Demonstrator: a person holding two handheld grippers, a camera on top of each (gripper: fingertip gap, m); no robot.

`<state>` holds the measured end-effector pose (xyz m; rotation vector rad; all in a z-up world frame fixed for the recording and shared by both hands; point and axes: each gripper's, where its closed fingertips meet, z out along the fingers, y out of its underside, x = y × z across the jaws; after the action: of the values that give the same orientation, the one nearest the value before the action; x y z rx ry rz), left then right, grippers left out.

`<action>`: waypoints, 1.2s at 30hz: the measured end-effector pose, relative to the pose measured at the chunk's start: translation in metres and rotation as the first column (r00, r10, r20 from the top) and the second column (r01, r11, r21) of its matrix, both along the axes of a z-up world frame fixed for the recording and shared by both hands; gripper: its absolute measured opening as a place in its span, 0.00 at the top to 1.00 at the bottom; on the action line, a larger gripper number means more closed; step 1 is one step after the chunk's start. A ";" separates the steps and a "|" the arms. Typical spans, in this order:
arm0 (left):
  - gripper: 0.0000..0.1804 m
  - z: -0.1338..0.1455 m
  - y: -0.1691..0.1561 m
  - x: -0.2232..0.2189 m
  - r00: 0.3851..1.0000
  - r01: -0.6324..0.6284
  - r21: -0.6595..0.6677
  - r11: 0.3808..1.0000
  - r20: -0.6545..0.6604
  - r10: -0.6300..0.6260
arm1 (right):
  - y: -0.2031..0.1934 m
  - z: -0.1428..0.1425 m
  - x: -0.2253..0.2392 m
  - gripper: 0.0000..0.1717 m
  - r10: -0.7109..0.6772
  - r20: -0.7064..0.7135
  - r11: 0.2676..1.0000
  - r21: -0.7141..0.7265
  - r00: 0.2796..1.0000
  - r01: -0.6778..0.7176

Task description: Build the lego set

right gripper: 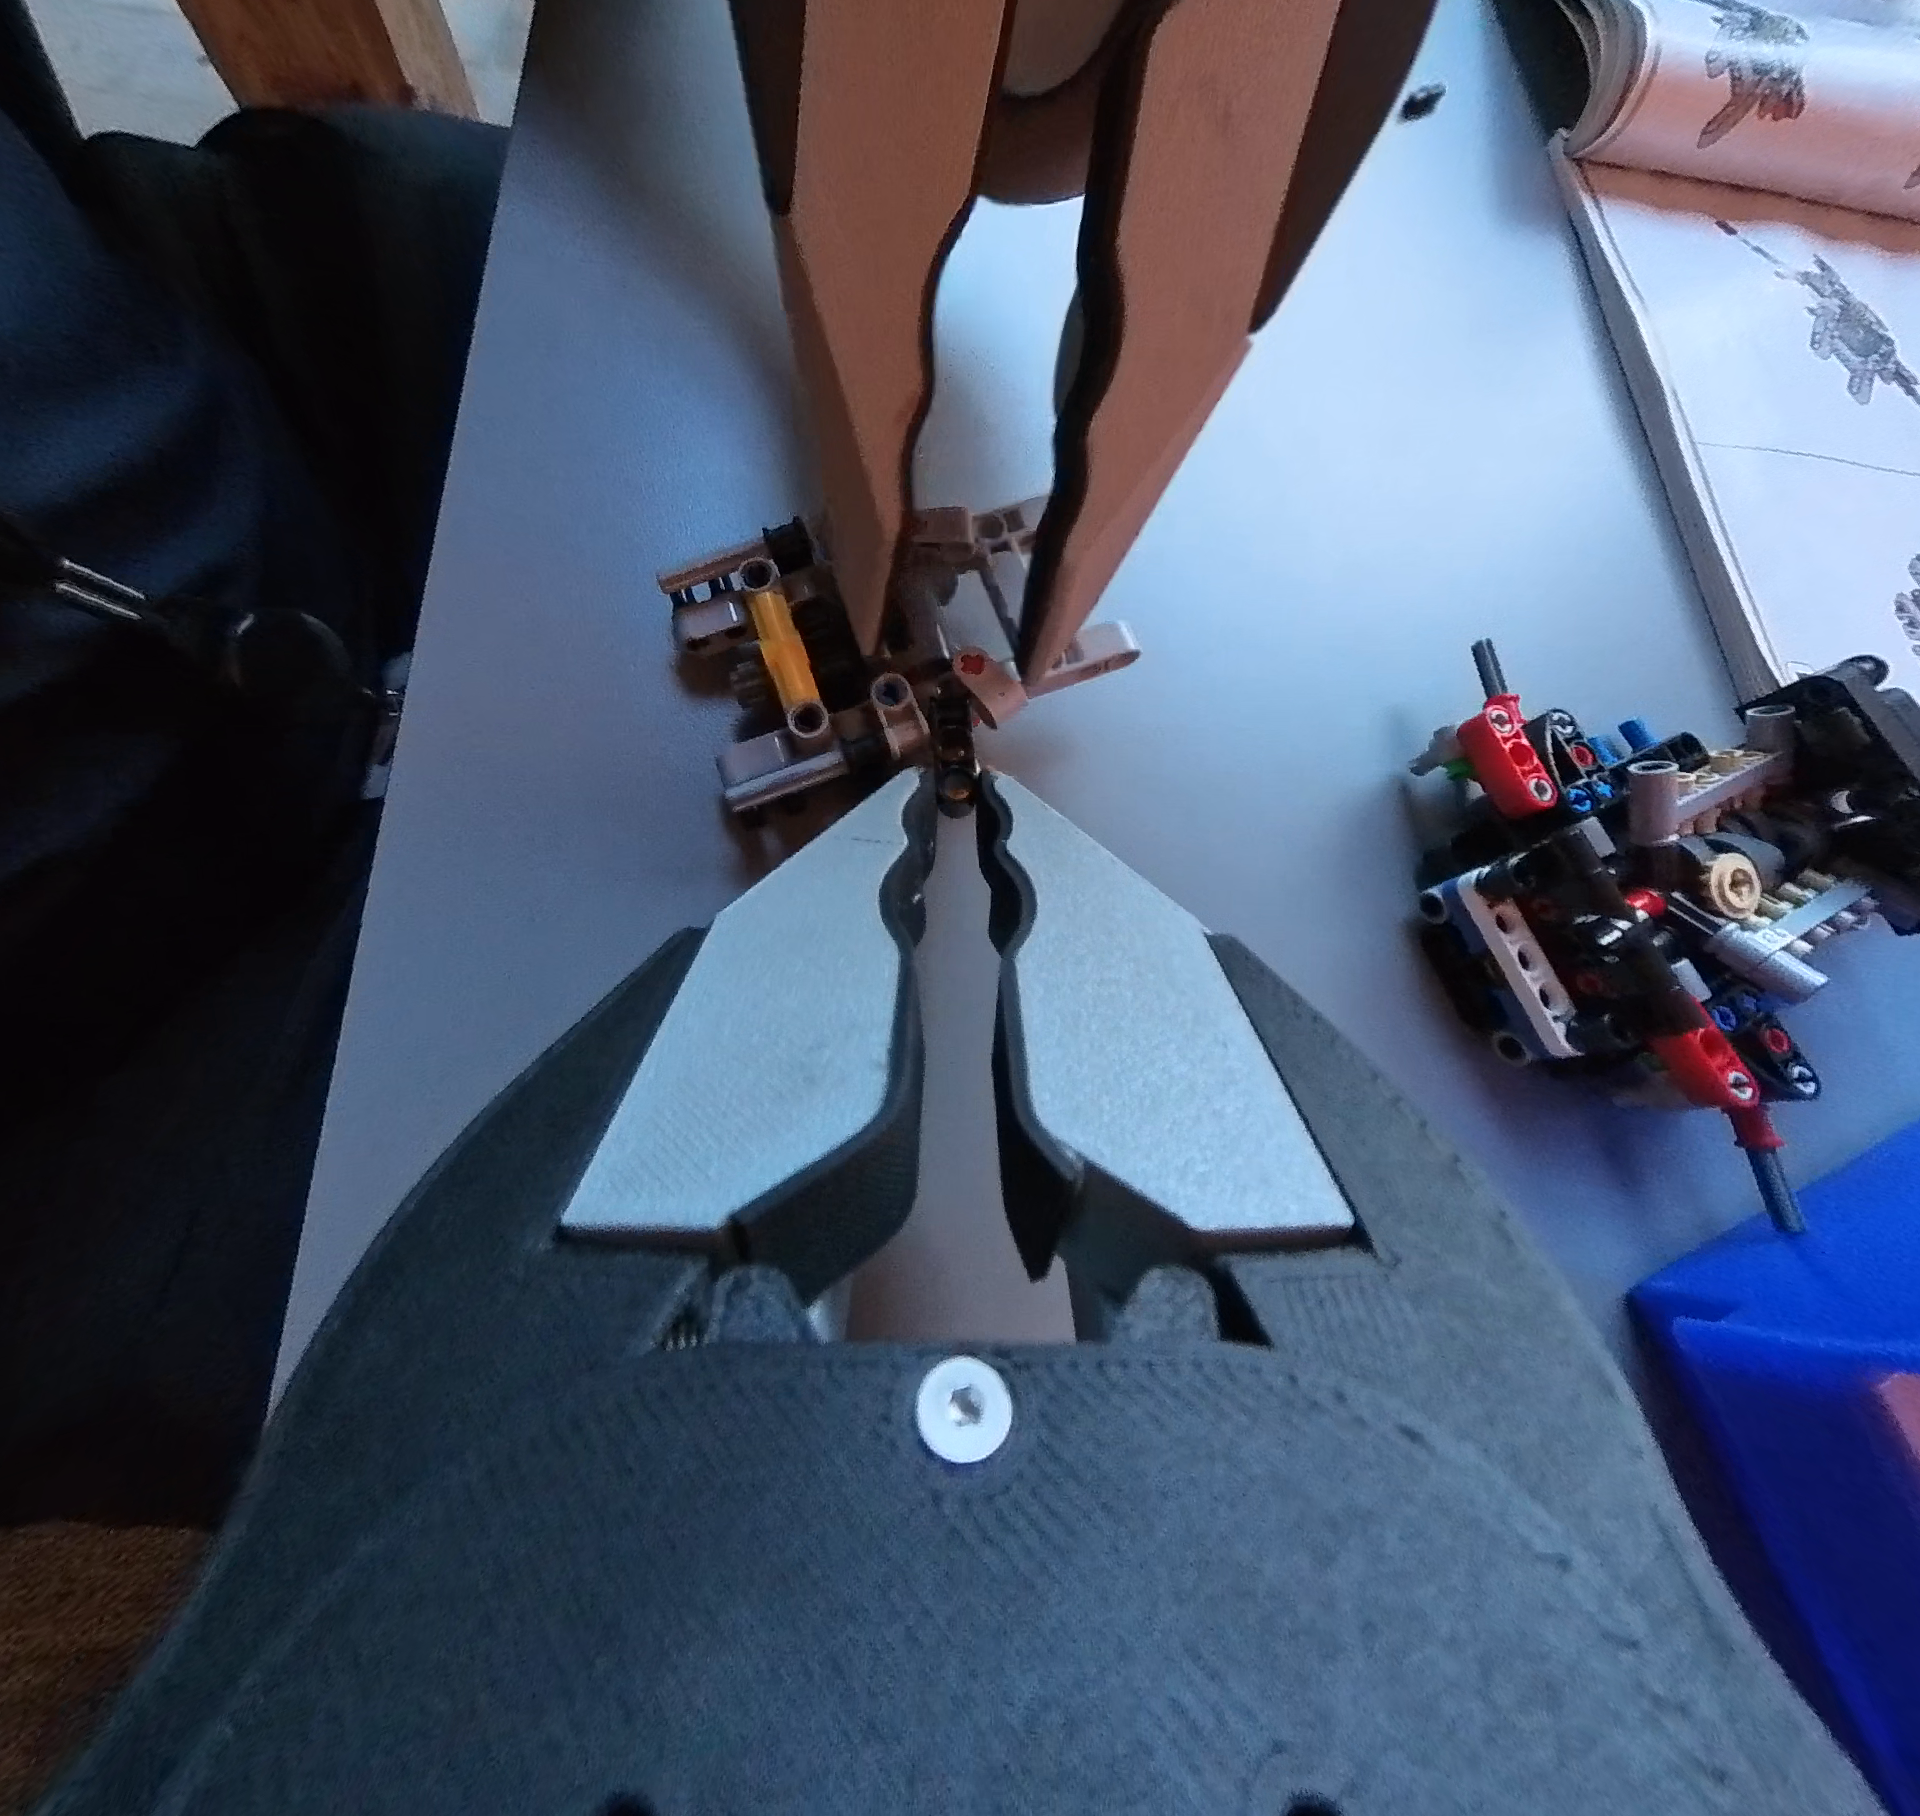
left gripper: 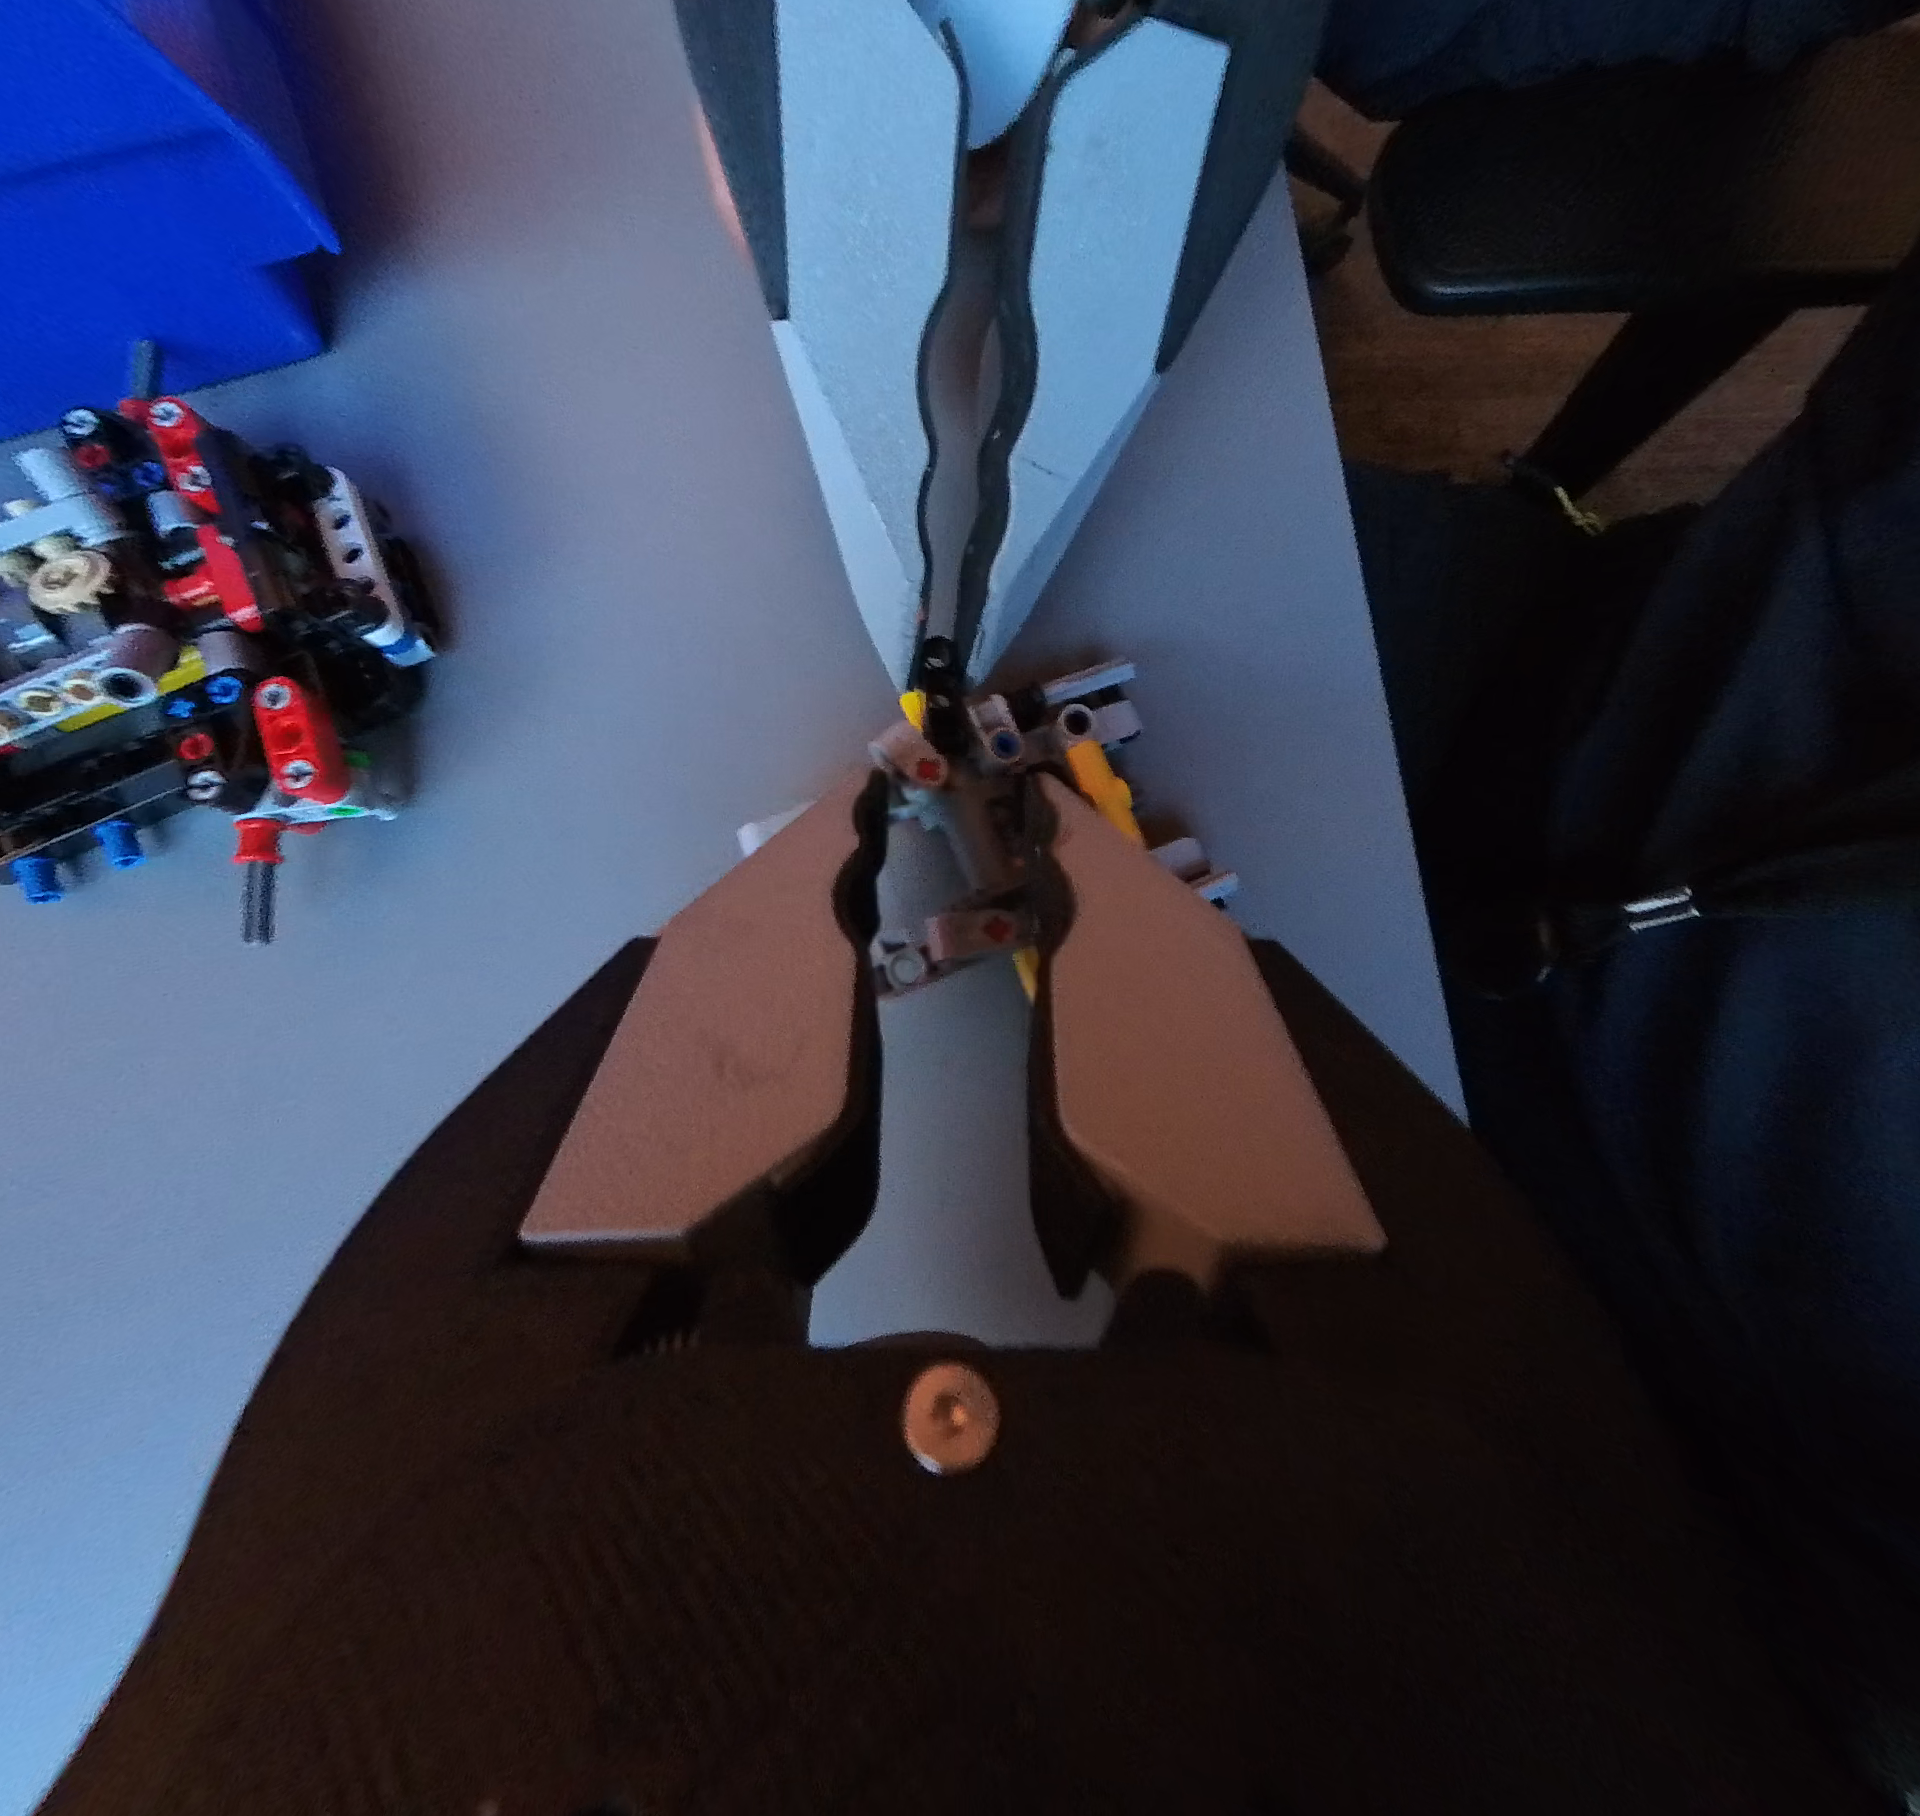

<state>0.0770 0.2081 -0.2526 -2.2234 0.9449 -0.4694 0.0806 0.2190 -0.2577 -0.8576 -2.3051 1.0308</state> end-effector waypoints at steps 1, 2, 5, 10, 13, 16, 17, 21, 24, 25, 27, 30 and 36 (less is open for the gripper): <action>0.87 -0.002 -0.001 0.002 1.000 0.006 -0.001 1.000 -0.002 -0.006 | 0.000 0.000 0.000 0.97 0.003 0.000 1.000 -0.001 1.000 -0.003; 0.87 -0.002 0.000 0.003 1.000 0.005 0.007 1.000 -0.002 -0.005 | -0.002 0.000 0.000 0.97 0.010 0.003 1.000 -0.001 1.000 -0.010; 0.88 -0.005 0.001 0.006 1.000 0.011 0.014 1.000 -0.012 -0.011 | -0.005 -0.002 0.002 0.97 0.031 0.004 1.000 0.003 1.000 -0.031; 0.88 -0.005 0.003 0.008 1.000 0.003 0.024 1.000 -0.003 -0.003 | -0.006 -0.003 0.003 0.97 0.033 0.006 0.999 -0.009 0.999 -0.033; 0.84 -0.006 0.005 0.008 1.000 -0.008 0.030 1.000 -0.014 0.008 | -0.005 -0.002 0.003 0.97 0.032 -0.002 0.999 -0.010 0.999 -0.032; 0.82 -0.006 0.006 0.010 1.000 -0.002 0.028 1.000 -0.026 0.003 | -0.006 -0.002 0.004 0.97 0.035 -0.002 0.999 -0.010 0.999 -0.035; 0.84 -0.006 0.006 0.012 1.000 0.004 0.023 1.000 -0.020 -0.004 | -0.006 -0.002 0.004 0.97 0.035 -0.003 0.999 -0.010 0.999 -0.035; 0.85 -0.006 0.008 0.015 1.000 -0.002 0.022 1.000 0.000 0.002 | -0.005 -0.002 0.006 0.97 0.035 -0.004 0.999 -0.010 0.999 -0.035; 0.85 -0.006 0.008 0.015 1.000 -0.007 0.023 1.000 0.014 0.007 | -0.003 -0.002 0.006 0.97 0.029 -0.006 1.000 -0.005 1.000 -0.029; 0.85 -0.006 0.008 0.015 1.000 -0.006 0.027 1.000 0.012 0.006 | -0.003 -0.002 0.007 0.97 0.028 -0.006 1.000 -0.004 1.000 -0.028; 0.85 -0.006 0.008 0.015 1.000 -0.002 0.033 0.999 0.006 0.002 | -0.002 -0.003 0.008 0.97 0.026 -0.003 1.000 -0.007 1.000 -0.026; 0.86 -0.006 0.009 0.016 1.000 0.001 0.040 0.999 0.015 -0.001 | -0.003 -0.002 0.008 0.97 0.029 -0.006 1.000 -0.007 1.000 -0.029; 0.87 -0.006 0.008 0.018 0.999 0.001 0.021 1.000 0.054 -0.002 | -0.003 -0.003 0.008 0.97 0.028 -0.008 1.000 -0.002 1.000 -0.028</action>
<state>0.0951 0.2164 -0.2589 -2.1803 0.9193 -0.5159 0.0882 0.2163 -0.2604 -0.8226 -2.3164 1.0470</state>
